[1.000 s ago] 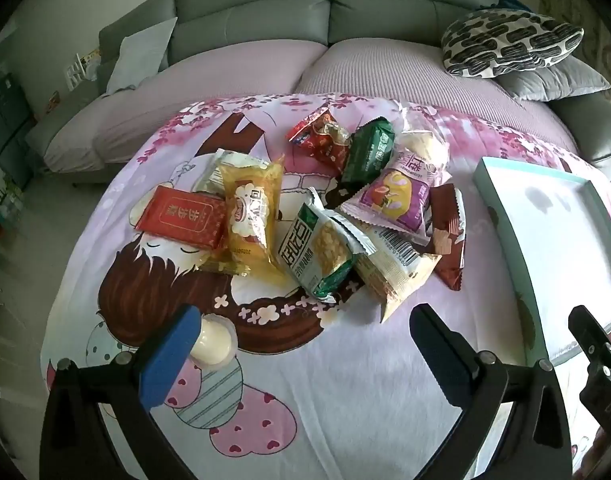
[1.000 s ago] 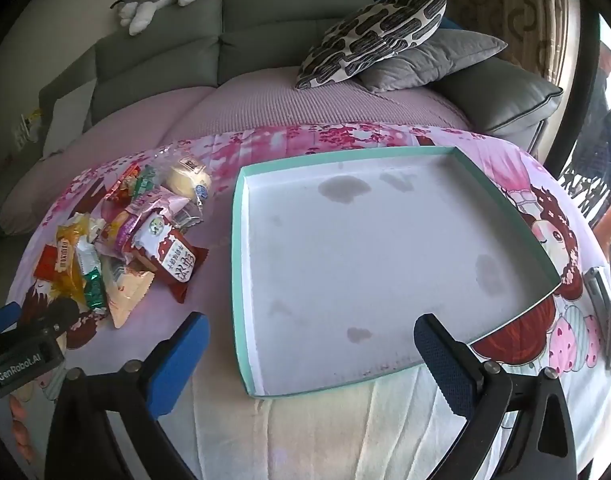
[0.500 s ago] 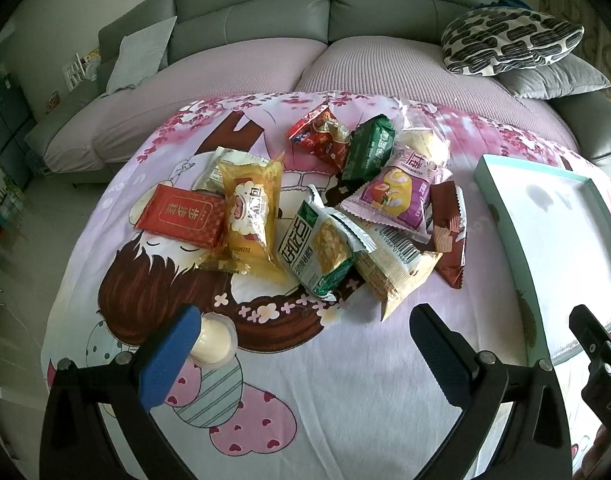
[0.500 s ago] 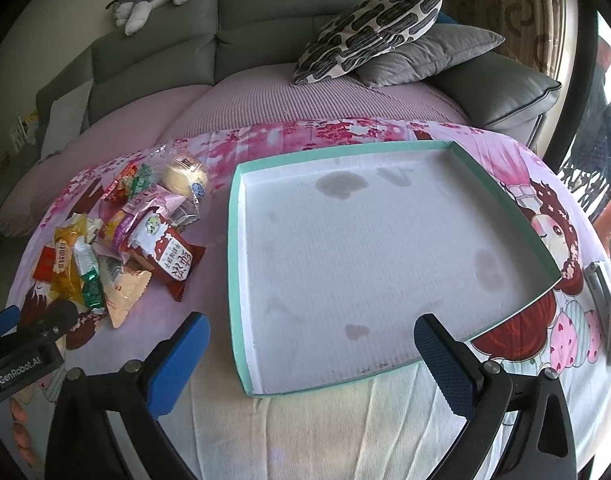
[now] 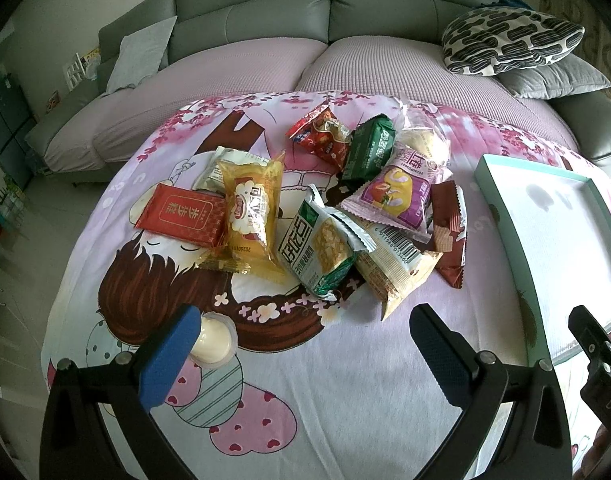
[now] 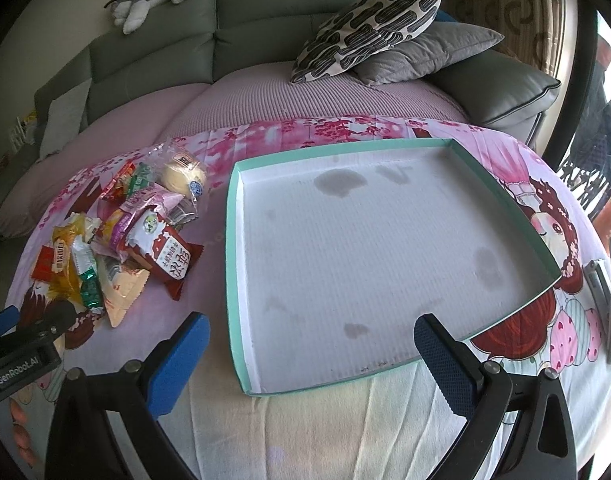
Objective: Organize snacks
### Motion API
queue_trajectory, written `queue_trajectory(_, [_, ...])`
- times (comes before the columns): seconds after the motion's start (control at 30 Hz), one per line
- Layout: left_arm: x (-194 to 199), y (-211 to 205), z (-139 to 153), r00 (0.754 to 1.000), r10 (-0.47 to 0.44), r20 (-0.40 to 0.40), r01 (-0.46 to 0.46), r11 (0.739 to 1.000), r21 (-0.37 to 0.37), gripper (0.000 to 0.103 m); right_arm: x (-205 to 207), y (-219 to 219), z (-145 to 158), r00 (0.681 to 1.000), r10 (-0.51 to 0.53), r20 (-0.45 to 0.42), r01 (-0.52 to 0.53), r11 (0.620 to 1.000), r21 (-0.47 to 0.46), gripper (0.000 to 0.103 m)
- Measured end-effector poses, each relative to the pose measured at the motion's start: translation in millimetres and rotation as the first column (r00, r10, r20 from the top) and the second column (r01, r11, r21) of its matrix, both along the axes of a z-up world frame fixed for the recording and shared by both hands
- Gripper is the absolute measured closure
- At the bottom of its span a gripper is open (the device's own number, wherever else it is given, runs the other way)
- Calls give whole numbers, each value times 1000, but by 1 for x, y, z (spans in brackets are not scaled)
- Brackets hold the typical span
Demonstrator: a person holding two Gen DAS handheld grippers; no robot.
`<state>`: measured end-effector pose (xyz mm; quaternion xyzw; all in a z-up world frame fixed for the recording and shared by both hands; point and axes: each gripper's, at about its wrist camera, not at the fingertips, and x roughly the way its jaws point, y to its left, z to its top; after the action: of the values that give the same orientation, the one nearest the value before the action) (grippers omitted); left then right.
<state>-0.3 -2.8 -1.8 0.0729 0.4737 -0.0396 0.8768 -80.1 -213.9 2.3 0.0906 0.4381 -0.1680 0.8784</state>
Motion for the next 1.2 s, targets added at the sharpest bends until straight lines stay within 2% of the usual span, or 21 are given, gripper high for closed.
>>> queue_trajectory(0.47, [0,2,1,1000,6,2,-6,1000,1,0,0,0,0,1000,0,0,0,1000,0,0])
queue_trajectory(0.57, [-2,13,5,998,59,29,-60,998,13,0,0,0,0,1000,2,6,-2,1000,2,0])
queue_trajectory(0.67, [0,38,10,987,153,48,-151,988,-29,0,1,4,3,1000,22,20,-22,1000,4,0])
queue_trajectory(0.7, [0,46,9,982,175,70,-169,982,-78,0,2,6,4,999,35,28,-35,999,5,0])
queue_trajectory(0.73, [2,52,7,980,193,56,-189,979,-80,0,3,8,6,998,49,35,-49,999,6,0])
queue_trajectory(0.77, [5,57,1,978,208,8,-205,971,-124,0,6,11,8,997,66,44,-66,998,6,0])
queue_trajectory(0.8, [8,65,-3,974,225,-12,-224,966,-132,0,9,16,10,994,91,61,-91,996,9,0])
queue_trajectory(0.9, [10,75,-12,965,249,-85,-258,959,-114,0,17,27,15,984,152,97,-155,988,19,0])
queue_trajectory(1.0, [14,77,-22,959,252,-133,-268,955,-124,0,27,39,14,976,193,96,-196,980,22,0])
queue_trajectory(1.2, [17,83,-34,954,247,-168,-272,951,-144,0,51,60,6,961,266,78,-268,963,18,4])
